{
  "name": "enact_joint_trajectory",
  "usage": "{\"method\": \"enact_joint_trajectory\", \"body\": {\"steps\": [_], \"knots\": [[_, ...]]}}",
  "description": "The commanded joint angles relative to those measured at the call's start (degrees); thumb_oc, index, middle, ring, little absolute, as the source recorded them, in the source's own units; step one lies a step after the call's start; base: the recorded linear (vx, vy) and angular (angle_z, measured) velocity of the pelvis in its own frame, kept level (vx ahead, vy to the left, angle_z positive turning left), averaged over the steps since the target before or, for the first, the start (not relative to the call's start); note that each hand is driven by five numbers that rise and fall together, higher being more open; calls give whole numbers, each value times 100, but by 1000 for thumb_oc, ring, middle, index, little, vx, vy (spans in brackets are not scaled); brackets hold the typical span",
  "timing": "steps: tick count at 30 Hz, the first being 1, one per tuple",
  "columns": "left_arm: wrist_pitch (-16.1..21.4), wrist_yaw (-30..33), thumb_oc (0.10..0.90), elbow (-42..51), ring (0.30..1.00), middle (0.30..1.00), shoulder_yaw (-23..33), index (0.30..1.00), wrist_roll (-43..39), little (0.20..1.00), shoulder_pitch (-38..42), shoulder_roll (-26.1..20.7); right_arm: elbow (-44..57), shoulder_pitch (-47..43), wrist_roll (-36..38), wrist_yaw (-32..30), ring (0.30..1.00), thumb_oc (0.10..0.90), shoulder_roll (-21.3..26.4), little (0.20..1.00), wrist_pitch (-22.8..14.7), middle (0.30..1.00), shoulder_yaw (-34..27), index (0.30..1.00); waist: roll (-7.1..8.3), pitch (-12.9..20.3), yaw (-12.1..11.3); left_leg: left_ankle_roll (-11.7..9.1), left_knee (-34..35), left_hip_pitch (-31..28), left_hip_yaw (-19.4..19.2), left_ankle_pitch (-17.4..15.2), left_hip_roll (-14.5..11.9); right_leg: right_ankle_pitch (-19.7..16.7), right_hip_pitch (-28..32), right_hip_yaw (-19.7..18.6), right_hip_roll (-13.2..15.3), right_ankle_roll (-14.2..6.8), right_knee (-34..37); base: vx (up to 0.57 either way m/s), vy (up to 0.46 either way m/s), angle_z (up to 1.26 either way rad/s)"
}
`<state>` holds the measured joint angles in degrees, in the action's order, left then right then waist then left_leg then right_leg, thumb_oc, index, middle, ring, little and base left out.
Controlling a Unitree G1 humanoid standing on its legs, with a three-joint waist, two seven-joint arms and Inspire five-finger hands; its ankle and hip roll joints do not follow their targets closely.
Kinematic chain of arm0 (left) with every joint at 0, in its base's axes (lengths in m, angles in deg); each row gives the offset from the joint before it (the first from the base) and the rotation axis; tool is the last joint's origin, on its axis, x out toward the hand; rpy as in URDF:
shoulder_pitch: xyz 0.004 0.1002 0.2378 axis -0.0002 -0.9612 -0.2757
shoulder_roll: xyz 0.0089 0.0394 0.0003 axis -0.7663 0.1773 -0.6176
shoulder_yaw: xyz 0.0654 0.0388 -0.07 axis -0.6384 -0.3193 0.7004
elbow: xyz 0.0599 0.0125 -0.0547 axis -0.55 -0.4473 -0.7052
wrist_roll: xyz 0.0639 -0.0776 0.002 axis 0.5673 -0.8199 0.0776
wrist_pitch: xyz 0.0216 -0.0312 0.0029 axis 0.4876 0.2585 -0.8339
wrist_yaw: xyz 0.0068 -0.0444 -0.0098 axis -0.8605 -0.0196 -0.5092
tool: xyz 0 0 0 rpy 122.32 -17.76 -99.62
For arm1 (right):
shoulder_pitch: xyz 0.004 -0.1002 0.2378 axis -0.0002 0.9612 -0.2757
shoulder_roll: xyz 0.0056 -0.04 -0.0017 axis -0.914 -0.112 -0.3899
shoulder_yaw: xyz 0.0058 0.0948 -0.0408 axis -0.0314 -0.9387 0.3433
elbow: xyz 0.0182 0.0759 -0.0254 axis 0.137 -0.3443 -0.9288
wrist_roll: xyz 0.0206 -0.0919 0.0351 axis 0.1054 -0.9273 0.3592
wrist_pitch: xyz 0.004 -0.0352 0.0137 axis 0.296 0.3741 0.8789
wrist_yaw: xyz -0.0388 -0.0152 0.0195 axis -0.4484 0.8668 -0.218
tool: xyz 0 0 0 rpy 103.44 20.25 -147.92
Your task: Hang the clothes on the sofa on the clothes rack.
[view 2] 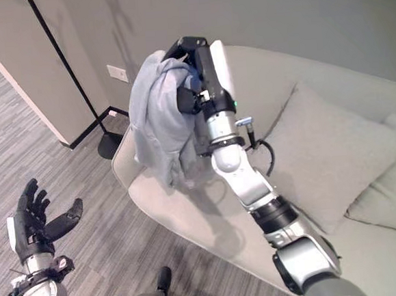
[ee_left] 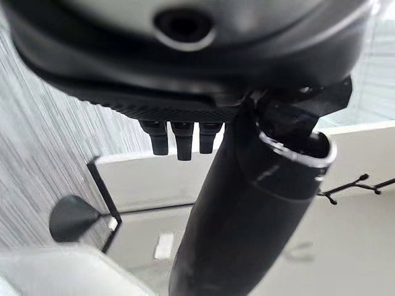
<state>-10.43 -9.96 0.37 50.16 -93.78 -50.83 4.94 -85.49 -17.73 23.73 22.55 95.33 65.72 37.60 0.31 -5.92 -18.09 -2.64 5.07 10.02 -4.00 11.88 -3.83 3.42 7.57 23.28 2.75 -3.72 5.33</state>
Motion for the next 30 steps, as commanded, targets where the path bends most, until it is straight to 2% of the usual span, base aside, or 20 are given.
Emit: {"method": "enact_joint_trajectory", "body": {"steps": [1,5,9,11,12,14,16,18,19,25,29,30], "knots": [[615,204,800,-26,900,900,-322,900,375,900,492,-425,784,-961,41,-117,300,400,-172,300,-759,300,6,300,45,614,70,-521,-7,28,326,-148,-785,164,134,-16,399,-349,-41,0,0,0],[523,462,800,-658,900,900,-655,900,691,900,1089,-510,1285,-966,639,152,300,400,-291,300,-1127,300,297,300,68,654,266,-540,-7,-22,263,-168,-779,142,130,-49,434,-372,-43,0,0,0],[514,509,800,-916,900,900,-712,900,693,900,1361,-525,1525,-1003,994,345,300,400,-359,300,-1290,300,459,300,71,679,381,-549,-7,-61,208,-194,-780,122,125,-69,467,-392,-50,0,10,-2],[466,819,800,-1135,900,900,-739,900,1096,900,1638,-652,1742,-1037,1490,554,300,400,-383,300,-1511,300,622,300,81,703,493,-562,-7,-97,149,-215,-788,92,111,-99,499,-416,-49,1,31,-6],[470,835,800,-1145,900,900,-745,900,1111,900,1647,-647,1743,-1039,1501,562,300,400,-379,300,-1513,300,618,300,81,701,491,-561,-7,-97,147,-215,-787,92,110,-101,500,-417,-48,-2,39,-16],[403,1163,800,-1385,900,900,-784,900,1724,900,1907,-917,2080,-1031,2255,956,300,400,-174,300,-1828,300,890,300,102,703,605,-578,-7,-122,76,-224,-807,65,82,-135,520,-441,-47,-4,31,-20],[467,1316,800,-1561,900,900,-788,900,1865,900,2110,-1098,2445,-956,3133,1408,300,400,294,300,-2086,300,1079,300,130,719,699,-608,-7,-133,18,-226,-842,52,57,-151,530,-463,-48,10,16,-8],[482,1351,800,-1606,900,900,-807,900,1918,900,2194,-1156,2554,-958,3412,1587,300,400,460,300,-2150,300,1129,300,130,722,724,-623,-7,-138,-9,-227,-857,50,49,-156,530,-470,-50,3,13,-5],[501,1413,800,-1600,900,900,-789,900,2048,900,2290,-1300,2695,-888,3866,1851,300,400,643,300,-2233,300,1244,300,137,718,785,-636,-7,-148,-48,-231,-883,44,36,-168,532,-479,-54,-1,8,-11],[643,1455,800,-1563,900,900,-712,900,2000,900,2464,-1454,2926,-794,4838,2529,300,400,1074,300,-2313,300,1466,300,141,720,875,-679,-7,-171,-143,-224,-957,32,5,-188,530,-506,-58,-6,5,-10],[743,1287,800,-1652,900,900,-713,900,1523,900,2606,-1214,3022,-816,5172,2798,300,400,1202,300,-2283,300,1629,300,155,718,947,-700,-7,-187,-198,-219,-993,33,-10,-202,524,-516,-64,-2,-4,-6],[760,1213,574,-1624,561,561,-730,561,1426,561,2641,-1156,3017,-803,5203,2837,300,400,1215,300,-2247,300,1641,300,157,717,965,-704,-7,-196,-209,-217,-1000,33,-9,-207,521,-516,-66,9,0,-8]]}}
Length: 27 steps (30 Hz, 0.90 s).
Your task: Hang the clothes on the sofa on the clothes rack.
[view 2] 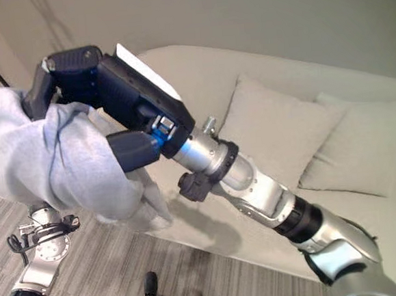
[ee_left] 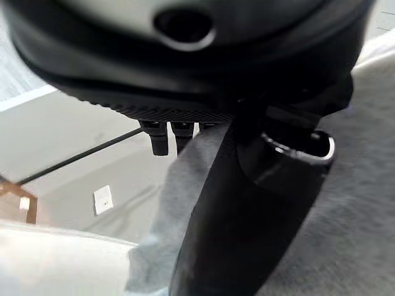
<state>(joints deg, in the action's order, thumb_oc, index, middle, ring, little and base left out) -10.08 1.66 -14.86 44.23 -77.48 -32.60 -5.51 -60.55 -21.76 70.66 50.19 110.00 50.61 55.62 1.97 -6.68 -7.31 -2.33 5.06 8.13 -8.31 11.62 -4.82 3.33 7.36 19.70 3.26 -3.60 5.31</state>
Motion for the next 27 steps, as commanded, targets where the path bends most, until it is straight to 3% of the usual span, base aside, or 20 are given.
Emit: {"method": "enact_joint_trajectory", "body": {"steps": [1,2,4,10,16,18,21,26,27], "knots": [[769,-38,400,-62,300,300,-133,300,-450,300,847,59,453,-381,499,73,300,400,-283,300,-718,300,-158,300,-12,792,-80,-741,-6,-18,197,-189,-920,43,15,146,470,-528,-61,15,-1,-13],[795,-112,400,-51,300,300,-130,300,-668,300,848,163,421,-383,511,59,300,400,-308,300,-696,300,-143,300,-10,789,-67,-739,-6,-20,183,-190,-924,41,19,144,470,-527,-61,18,-15,-15],[1064,-349,400,-49,300,300,346,300,-2061,300,852,923,221,-269,466,-96,300,400,-381,300,-647,300,-244,300,25,762,-34,-731,-6,-48,165,-197,-957,59,39,123,461,-515,-51,38,-42,-12],[1074,-69,400,213,300,300,773,300,-1848,300,564,886,147,-111,317,-173,300,400,-338,300,-642,300,-461,300,36,751,-109,-732,-6,-36,194,-195,-955,72,63,147,452,-499,-50,7,-6,-2],[1068,354,400,664,300,300,1509,300,-1291,300,61,442,150,-83,57,-191,300,400,-95,300,-603,300,-630,300,44,753,-260,-737,-6,-32,220,-214,-929,80,81,183,450,-506,-39,6,6,0],[1070,848,400,1303,300,300,2237,300,-645,300,-309,-25,208,23,-364,-248,300,400,30,300,-557,300,-805,300,75,729,-467,-696,-6,-61,274,-277,-857,87,108,230,480,-543,-36,37,69,0],[1041,1190,400,1642,300,300,2617,300,-203,300,-415,-344,232,62,-730,-336,300,400,40,300,-534,300,-915,300,106,718,-596,-652,-22,-70,316,-329,-800,91,116,246,515,-568,-39,34,79,8],[848,1884,400,2470,300,300,3579,300,731,300,-676,-1210,313,238,-1751,-593,300,400,-20,300,-482,300,-1222,300,243,569,-1082,-482,-864,284,604,-831,-452,151,207,393,821,-673,-264,19,148,17],[845,1887,400,2475,300,300,3582,300,734,300,-674,-1214,320,238,-1768,-605,300,400,-26,300,-477,300,-1224,300,254,572,-1071,-465,-896,322,611,-824,-437,134,188,402,835,-679,-269,-1,140,23]]}}
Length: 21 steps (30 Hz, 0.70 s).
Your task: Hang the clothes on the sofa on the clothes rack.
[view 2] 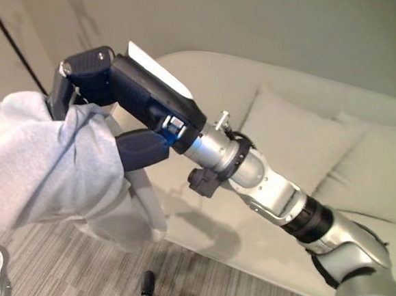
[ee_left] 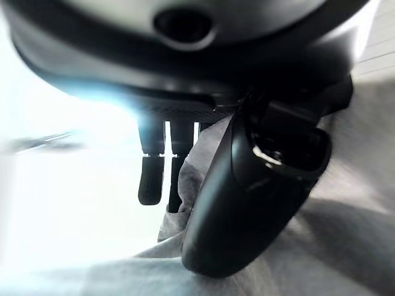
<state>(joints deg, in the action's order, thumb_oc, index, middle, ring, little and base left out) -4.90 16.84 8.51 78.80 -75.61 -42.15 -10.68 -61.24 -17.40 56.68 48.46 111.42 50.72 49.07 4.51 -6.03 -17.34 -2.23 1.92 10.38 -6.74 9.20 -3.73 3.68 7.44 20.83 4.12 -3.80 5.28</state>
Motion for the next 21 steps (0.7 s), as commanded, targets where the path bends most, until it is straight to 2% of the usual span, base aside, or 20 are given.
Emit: {"method": "enact_joint_trajectory", "body": {"steps": [1,3,4,6,9,10,12,13,15,16,17,19,20,21], "knots": [[288,455,400,197,300,300,265,300,656,300,232,-821,383,-148,-551,-492,300,400,-222,300,-448,300,-584,300,12,494,-138,-424,-725,159,499,-683,-462,100,161,327,848,-680,-401,16,153,32],[189,542,400,367,300,300,374,300,815,300,216,-1005,385,-110,-1125,-727,300,400,-260,300,-385,300,-674,300,14,501,-273,-294,-828,195,591,-849,-256,70,72,449,1074,-766,-781,81,302,37],[109,556,400,502,300,300,412,300,925,300,280,-1151,410,-83,-1589,-821,300,400,-374,300,-285,300,-681,300,-46,520,-327,-165,-769,101,664,-964,-75,43,-63,518,1278,-818,-1315,133,375,38],[43,593,400,555,300,300,423,300,986,300,318,-1221,411,-111,-1752,-897,300,400,-431,300,-252,300,-676,300,-60,534,-320,-79,-703,67,688,-940,22,33,-168,533,1403,-830,-1639,84,249,52],[-75,679,400,663,300,300,630,300,1137,300,256,-1488,347,-347,-2369,-1148,300,400,-606,300,-144,300,-554,300,-130,544,-339,157,-430,-270,697,-974,299,-216,-481,593,1754,-895,-2652,121,254,50],[-135,715,400,682,300,300,640,300,1137,300,305,-1542,367,-391,-2485,-1168,300,400,-714,300,-107,300,-493,300,-150,504,-313,226,-339,-364,751,-957,359,-270,-724,436,1618,-873,-3062,101,241,32],[-151,861,400,651,300,300,580,300,1187,300,424,-1506,336,-448,-2582,-1229,300,400,-767,300,-76,300,-460,300,-204,385,-135,276,-229,-528,973,-921,474,18,-1324,-146,865,-762,-3279,45,140,43],[-195,888,400,623,300,300,526,300,1235,300,449,-1462,237,-473,-2631,-1310,300,400,-724,300,-88,300,-468,300,-189,337,-55,267,-204,-537,1087,-897,553,165,-1431,-292,493,-704,-3054,1,31,93],[-242,917,400,502,300,300,343,300,1193,300,527,-1323,35,-428,-2717,-1570,300,400,-706,300,-96,300,-553,300,-123,237,224,237,-225,-533,1398,-847,767,268,-1648,-562,-272,-436,-2486,41,-4,100],[-321,892,400,399,300,300,320,300,1219,300,498,-1202,-131,-356,-2904,-1739,300,400,-668,300,-61,300,-627,300,30,296,313,200,-174,-575,1602,-859,1009,246,-1555,-775,-520,-107,-1684,88,-31,85],[-330,893,400,408,300,300,314,300,1226,300,484,-1208,-141,-343,-2933,-1767,300,400,-684,300,-67,300,-618,300,32,309,353,182,-160,-602,1651,-858,994,167,-1421,-734,-558,-76,-1458,112,-66,79],[-421,833,400,369,300,300,329,300,1145,300,375,-903,-158,-182,-3032,-1812,300,400,-773,300,-6,300,-691,300,151,449,386,183,-70,-668,1666,-930,1044,86,-1113,-804,-573,39,-853,64,-82,80],[-422,827,400,383,300,300,338,300,1142,300,347,-891,-149,-165,-3034,-1808,300,400,-777,300,0,300,-682,300,145,466,394,180,-55,-683,1670,-932,1038,54,-1070,-804,-586,43,-778,32,-26,58],[-276,774,400,487,300,300,431,300,1076,300,99,-519,-129,-77,-2928,-1744,300,400,-784,300,-20,300,-702,300,20,642,416,144,-76,-608,1579,-914,983,-253,-879,-1027,-613,-9,-231,62,57,21]]}}
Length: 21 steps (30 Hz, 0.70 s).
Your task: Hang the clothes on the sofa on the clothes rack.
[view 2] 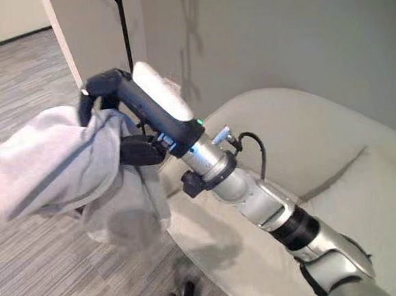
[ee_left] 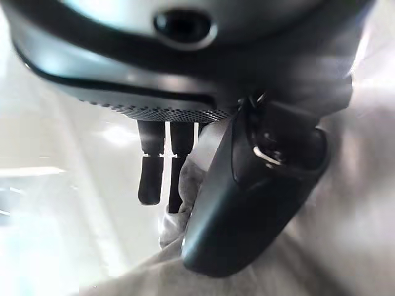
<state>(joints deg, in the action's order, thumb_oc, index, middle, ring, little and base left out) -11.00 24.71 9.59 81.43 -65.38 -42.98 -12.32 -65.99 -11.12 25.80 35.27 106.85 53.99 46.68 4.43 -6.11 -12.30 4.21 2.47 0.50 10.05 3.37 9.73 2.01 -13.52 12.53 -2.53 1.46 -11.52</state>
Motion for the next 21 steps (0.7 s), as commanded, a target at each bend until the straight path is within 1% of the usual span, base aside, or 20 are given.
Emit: {"method": "enact_joint_trajectory", "body": {"steps": [1,2,3,4,5,6,7,8,9,10,11,12,13,14,15,16,18,19,20,21], "knots": [[365,-206,400,508,300,300,246,300,27,300,-177,-258,332,-497,166,-434,300,400,-344,300,-376,300,-539,300,-127,719,-165,-525,-187,415,-192,-340,-417,-153,1341,-151,122,-551,1652,35,73,9],[328,-255,400,508,300,300,205,300,27,300,-173,-237,323,-401,94,-464,300,400,-400,300,-377,300,-570,300,-174,670,-181,-549,-254,473,-247,-306,-438,-154,1345,-107,145,-541,1652,30,62,-7],[324,-257,400,509,300,300,197,300,26,300,-169,-239,328,-390,87,-467,300,400,-398,300,-377,300,-577,300,-173,669,-179,-551,-274,483,-238,-312,-435,-154,1346,-98,145,-540,1652,-7,15,-19],[322,-307,400,509,300,300,130,300,-22,300,-122,-202,298,-343,-34,-509,300,400,-404,300,-362,300,-617,300,-199,618,-181,-599,-346,537,-342,-340,-475,-84,1380,-3,175,-545,1652,-65,19,2],[366,-435,400,572,300,300,-18,300,-178,300,15,-131,258,-283,-245,-613,300,400,-353,300,-334,300,-684,300,-215,507,-132,-664,-519,736,-679,-286,-576,-57,1387,174,254,-549,1652,-126,38,21],[421,-519,400,607,300,300,-125,300,-286,300,55,-67,245,-270,-378,-675,300,400,-331,300,-271,300,-714,300,-226,441,-53,-695,-571,831,-1084,-243,-744,-37,1392,343,334,-559,1652,-207,48,66],[411,-660,400,568,300,300,-246,300,-388,300,54,45,264,-237,-518,-728,300,400,-335,300,-217,300,-737,300,-251,389,5,-717,-654,899,-1373,-253,-918,-60,1388,473,395,-559,1652,-178,70,136],[391,-839,400,514,300,300,-384,300,-417,300,-4,228,370,-81,-655,-695,300,400,-384,300,-207,300,-849,300,-242,397,96,-729,-658,817,-1436,-316,-1082,-127,1384,563,488,-568,1652,-113,51,128],[393,-847,400,517,300,300,-391,300,-417,300,-12,233,389,-53,-663,-690,300,400,-380,300,-201,300,-858,300,-249,403,100,-733,-662,813,-1423,-322,-1084,-124,1394,575,485,-569,1652,-81,123,100],[447,-956,400,451,300,300,-579,300,-412,300,-15,332,426,-40,-810,-756,300,400,-361,300,-210,300,-939,300,-182,397,182,-774,-740,691,-1377,-375,-1282,-196,1373,633,633,-572,1652,-33,80,20],[453,-953,400,443,300,300,-590,300,-406,300,-7,331,427,-34,-821,-763,300,400,-359,300,-211,300,-943,300,-188,391,183,-783,-751,688,-1364,-384,-1287,-191,1386,644,627,-571,1652,-74,133,20],[478,-964,400,378,300,300,-712,300,-380,300,29,344,423,-90,-910,-811,300,400,-354,300,-227,300,-937,300,-144,367,233,-839,-778,590,-1339,-377,-1540,-219,1346,696,729,-573,1645,-92,117,26],[495,-949,400,338,300,300,-795,300,-357,300,33,358,421,-121,-946,-852,300,400,-350,300,-240,300,-939,300,-144,352,280,-898,-779,469,-1288,-302,-1826,-235,1298,749,803,-591,1620,-125,184,27],[523,-908,400,287,300,300,-838,300,-356,300,28,375,435,-112,-963,-890,300,400,-329,300,-251,300,-961,300,-188,352,312,-961,-742,365,-1156,-140,-2051,-242,1262,772,835,-619,1590,-109,217,13],[556,-870,400,233,300,300,-865,300,-377,300,8,412,460,-110,-970,-883,300,400,-313,300,-250,300,-985,300,-265,382,363,-1041,-644,253,-993,46,-2242,-240,1221,781,858,-658,1559,-72,268,0],[566,-797,400,241,300,300,-855,300,-382,300,12,434,485,-122,-1011,-898,300,400,-289,300,-243,300,-982,300,-365,422,410,-1196,-528,177,-802,294,-2450,-238,1184,770,895,-706,1522,-57,349,-11],[560,-669,400,239,300,300,-792,300,-371,300,49,417,548,-97,-1047,-922,300,400,-309,300,-229,300,-989,300,-557,467,488,-1452,-302,100,-549,707,-2776,-252,1123,745,1063,-824,1438,-77,434,-4],[545,-610,400,253,300,300,-751,300,-335,300,71,384,597,-50,-1060,-923,300,400,-316,300,-204,300,-992,300,-659,481,546,-1562,-128,46,-461,903,-2890,-257,1069,753,1168,-891,1341,-138,634,-4],[465,-526,400,365,300,300,-660,300,-200,300,117,245,689,26,-1109,-956,300,400,-362,300,-171,300,-990,300,-834,490,637,-1632,21,-18,-367,942,-2959,-328,949,709,1439,-1061,1107,-105,478,-8],[462,-525,400,367,300,300,-659,300,-199,300,115,246,694,28,-1109,-955,300,400,-363,300,-168,300,-990,300,-830,491,640,-1630,26,-19,-367,946,-2954,-318,940,709,1447,-1063,1089,-121,496,1]]}}
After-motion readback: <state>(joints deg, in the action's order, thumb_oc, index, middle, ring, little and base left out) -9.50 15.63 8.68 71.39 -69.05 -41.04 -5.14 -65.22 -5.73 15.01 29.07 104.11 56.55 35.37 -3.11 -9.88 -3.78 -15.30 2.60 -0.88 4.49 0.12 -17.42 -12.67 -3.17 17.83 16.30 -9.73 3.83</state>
